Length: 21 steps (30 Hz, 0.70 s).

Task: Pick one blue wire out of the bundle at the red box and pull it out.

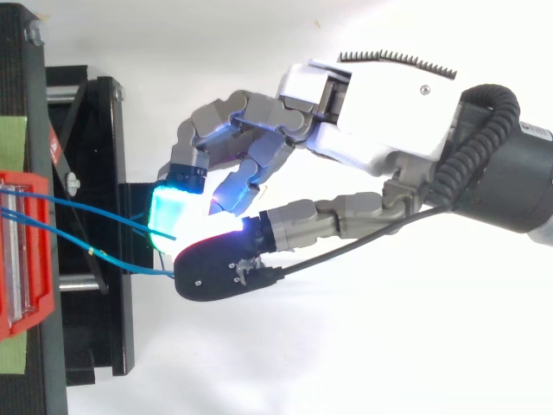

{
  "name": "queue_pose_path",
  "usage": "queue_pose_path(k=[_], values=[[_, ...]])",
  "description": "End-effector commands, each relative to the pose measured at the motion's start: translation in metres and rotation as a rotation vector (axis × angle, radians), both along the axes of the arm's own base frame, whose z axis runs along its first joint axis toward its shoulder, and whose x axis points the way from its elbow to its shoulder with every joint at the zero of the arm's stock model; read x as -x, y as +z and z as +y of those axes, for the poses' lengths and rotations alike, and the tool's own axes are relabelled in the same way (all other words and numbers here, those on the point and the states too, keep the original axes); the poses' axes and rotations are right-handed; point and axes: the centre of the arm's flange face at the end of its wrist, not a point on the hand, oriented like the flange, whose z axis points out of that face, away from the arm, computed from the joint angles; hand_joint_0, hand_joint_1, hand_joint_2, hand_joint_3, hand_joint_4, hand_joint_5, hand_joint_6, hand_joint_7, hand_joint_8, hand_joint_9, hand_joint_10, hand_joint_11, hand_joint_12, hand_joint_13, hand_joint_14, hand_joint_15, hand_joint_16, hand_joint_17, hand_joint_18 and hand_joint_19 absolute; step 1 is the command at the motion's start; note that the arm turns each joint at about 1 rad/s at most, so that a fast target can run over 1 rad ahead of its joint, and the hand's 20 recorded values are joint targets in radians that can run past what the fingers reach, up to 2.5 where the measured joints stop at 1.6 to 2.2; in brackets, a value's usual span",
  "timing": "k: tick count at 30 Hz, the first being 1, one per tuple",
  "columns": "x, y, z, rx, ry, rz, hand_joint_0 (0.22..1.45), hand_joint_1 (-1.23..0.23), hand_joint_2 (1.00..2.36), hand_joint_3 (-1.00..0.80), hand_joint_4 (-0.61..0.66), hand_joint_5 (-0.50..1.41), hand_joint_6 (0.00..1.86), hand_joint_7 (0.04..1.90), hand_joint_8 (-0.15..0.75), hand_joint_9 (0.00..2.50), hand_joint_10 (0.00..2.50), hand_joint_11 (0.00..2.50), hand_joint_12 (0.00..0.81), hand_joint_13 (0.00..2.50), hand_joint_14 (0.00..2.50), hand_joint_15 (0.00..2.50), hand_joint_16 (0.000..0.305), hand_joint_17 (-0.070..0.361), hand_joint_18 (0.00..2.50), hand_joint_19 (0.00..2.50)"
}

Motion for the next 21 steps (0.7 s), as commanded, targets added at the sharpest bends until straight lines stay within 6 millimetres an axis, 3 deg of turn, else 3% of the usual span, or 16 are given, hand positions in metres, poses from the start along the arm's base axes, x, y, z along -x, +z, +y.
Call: queue_pose_path(k=[1,12,17,21], values=[[-0.0002,0.0004,0.0000,0.000,0.000,-0.001,0.60,-0.84,1.02,-0.23,0.15,-0.12,0.87,0.99,0.285,1.10,0.03,0.77,0.393,0.44,0.01,0.28,0.061,0.136,0.24,0.41],[0.0002,-0.0003,0.0000,0.000,0.000,0.001,0.59,-0.84,1.02,-0.13,0.11,-0.11,0.90,0.92,0.305,1.15,0.03,0.76,0.417,0.47,0.01,0.28,0.066,0.149,0.29,0.40],[0.0000,0.0015,0.0000,0.000,0.000,-0.002,0.57,-0.78,1.01,-0.14,0.15,-0.10,0.89,0.91,0.322,1.19,0.03,0.72,0.450,0.49,0.01,0.28,0.074,0.166,0.33,0.40],[0.0000,0.0015,0.0000,0.000,0.000,-0.002,0.56,-0.65,1.00,-0.16,0.18,-0.09,0.87,0.89,0.322,1.19,0.03,0.69,0.464,0.49,0.01,0.28,0.077,0.173,0.33,0.41]])
